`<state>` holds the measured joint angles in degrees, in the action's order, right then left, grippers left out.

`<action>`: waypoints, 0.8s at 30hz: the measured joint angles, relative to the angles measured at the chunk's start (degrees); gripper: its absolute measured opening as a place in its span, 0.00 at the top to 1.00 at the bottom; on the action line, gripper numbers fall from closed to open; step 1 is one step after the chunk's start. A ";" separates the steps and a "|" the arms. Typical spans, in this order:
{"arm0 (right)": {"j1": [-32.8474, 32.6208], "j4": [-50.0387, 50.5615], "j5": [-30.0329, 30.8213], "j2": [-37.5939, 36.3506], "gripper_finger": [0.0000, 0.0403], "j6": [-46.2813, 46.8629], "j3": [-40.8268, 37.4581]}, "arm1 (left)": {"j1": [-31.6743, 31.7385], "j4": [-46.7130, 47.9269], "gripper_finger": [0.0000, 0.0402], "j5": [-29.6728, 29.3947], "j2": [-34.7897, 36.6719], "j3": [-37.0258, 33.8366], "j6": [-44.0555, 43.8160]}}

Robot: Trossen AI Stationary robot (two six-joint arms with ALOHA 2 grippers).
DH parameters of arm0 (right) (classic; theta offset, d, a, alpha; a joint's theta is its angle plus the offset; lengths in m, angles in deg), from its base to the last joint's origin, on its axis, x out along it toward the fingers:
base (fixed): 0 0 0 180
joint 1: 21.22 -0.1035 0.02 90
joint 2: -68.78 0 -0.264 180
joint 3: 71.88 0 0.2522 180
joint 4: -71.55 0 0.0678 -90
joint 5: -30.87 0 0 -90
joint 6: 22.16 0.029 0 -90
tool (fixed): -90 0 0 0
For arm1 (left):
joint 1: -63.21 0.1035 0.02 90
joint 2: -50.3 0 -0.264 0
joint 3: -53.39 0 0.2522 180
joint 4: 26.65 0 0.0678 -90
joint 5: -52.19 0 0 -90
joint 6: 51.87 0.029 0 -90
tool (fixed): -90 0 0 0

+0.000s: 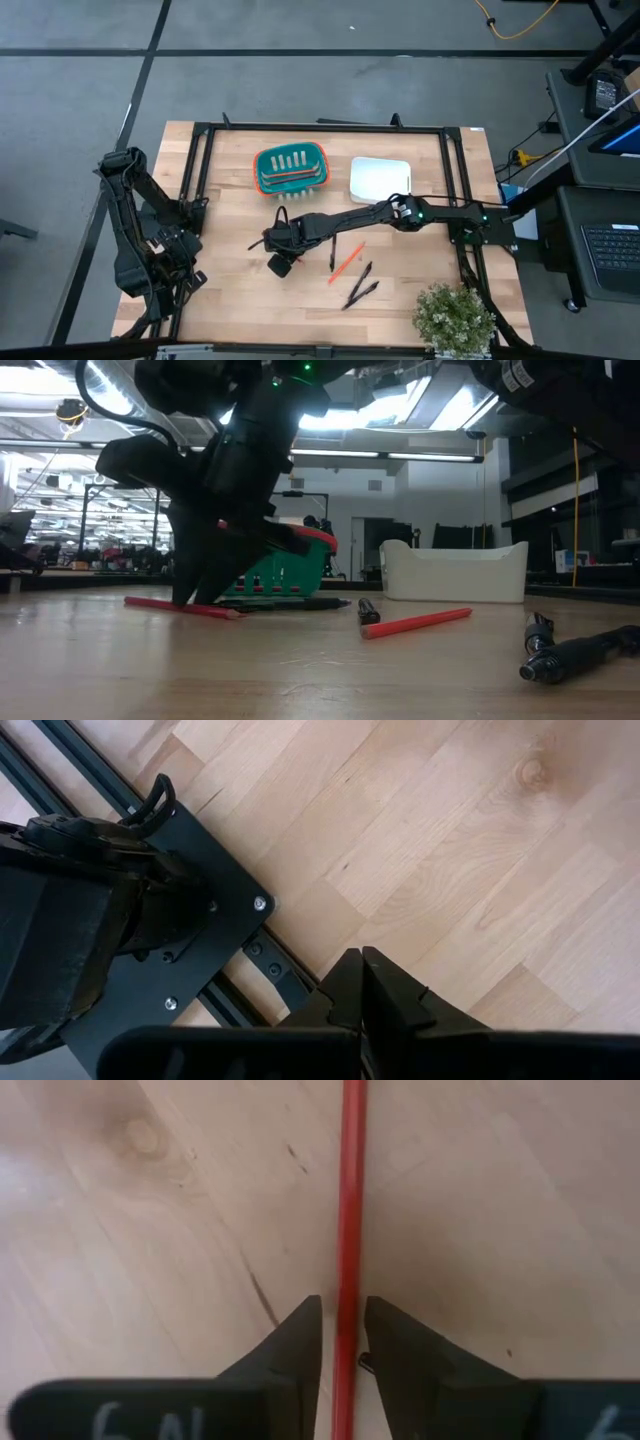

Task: Sort pens & pencils
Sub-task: Put the red pencil into the blue bin

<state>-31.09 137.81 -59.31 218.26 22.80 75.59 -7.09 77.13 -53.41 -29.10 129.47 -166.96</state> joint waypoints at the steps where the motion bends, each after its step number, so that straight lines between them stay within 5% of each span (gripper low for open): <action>1: 0.00 0.06 0.00 0.01 0.81 0.01 0.00 | 0.00 0.00 1.00 0.00 0.00 0.00 -0.02; 24: -0.27 2.52 -0.63 0.05 0.89 2.83 -0.04 | 0.00 0.00 1.00 0.00 0.00 0.02 0.24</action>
<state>-31.36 140.34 -59.95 218.31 25.63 75.55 -7.09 77.13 -53.41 -29.10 129.50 -166.72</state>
